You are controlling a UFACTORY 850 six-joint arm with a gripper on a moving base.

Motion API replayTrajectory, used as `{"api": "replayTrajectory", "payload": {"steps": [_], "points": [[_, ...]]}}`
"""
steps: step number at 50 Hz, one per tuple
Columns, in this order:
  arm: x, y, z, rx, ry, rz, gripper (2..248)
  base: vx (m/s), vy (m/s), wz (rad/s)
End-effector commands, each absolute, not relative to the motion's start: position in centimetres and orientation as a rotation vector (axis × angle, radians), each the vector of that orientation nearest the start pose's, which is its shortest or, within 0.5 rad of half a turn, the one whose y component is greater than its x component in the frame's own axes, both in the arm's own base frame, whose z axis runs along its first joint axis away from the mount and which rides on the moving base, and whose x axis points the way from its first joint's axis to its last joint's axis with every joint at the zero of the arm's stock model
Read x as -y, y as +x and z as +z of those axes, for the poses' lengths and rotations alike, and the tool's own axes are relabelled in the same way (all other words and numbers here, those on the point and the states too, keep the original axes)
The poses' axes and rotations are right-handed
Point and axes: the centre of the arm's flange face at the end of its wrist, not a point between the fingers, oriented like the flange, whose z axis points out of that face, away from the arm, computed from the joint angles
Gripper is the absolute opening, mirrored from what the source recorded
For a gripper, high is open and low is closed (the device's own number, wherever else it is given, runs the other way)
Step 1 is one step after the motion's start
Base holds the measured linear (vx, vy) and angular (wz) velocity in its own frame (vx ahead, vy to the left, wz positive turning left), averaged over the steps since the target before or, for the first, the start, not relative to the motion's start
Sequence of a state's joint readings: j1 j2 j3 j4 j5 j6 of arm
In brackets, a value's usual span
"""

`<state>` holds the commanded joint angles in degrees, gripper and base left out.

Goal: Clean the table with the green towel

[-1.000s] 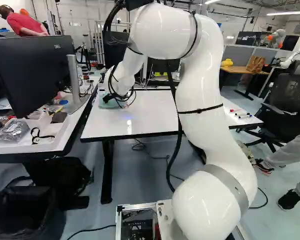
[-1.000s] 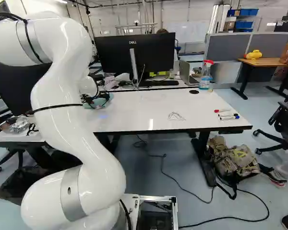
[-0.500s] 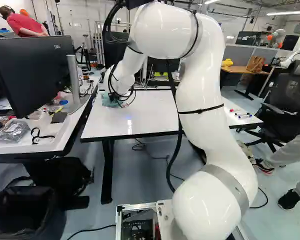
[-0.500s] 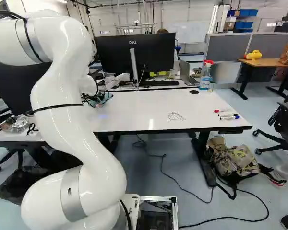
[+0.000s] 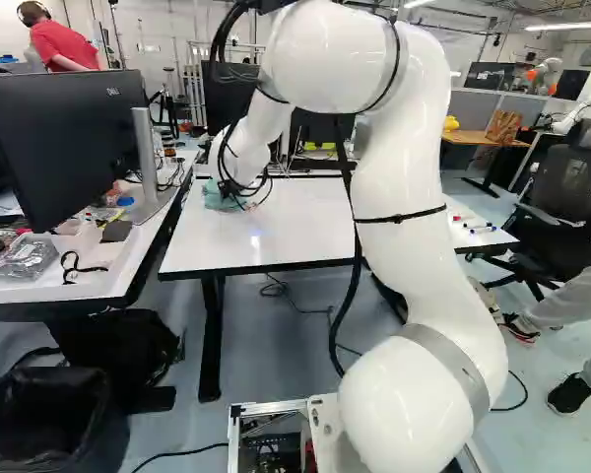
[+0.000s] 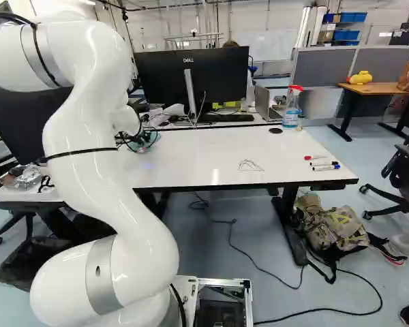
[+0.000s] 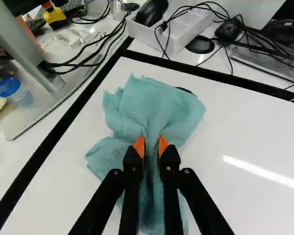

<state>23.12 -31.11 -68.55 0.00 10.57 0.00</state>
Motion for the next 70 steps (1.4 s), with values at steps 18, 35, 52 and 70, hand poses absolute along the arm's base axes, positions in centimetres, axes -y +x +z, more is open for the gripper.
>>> {"api": "replayTrajectory", "payload": {"steps": [18, 35, 52, 70], "points": [[-22.1, 59.9, 41.4, 0.480, -2.681, -1.242, 51, 0.000, 0.000, 0.000], [-19.1, 59.8, 43.5, 0.419, -2.686, -1.289, 51, 0.000, 0.000, 0.000], [-16.1, 59.5, 45.7, 0.357, -2.689, -1.337, 51, 0.000, 0.000, 0.000], [-13.0, 59.5, 46.5, 0.293, -2.708, -1.361, 51, 0.000, 0.000, 0.000]]}}
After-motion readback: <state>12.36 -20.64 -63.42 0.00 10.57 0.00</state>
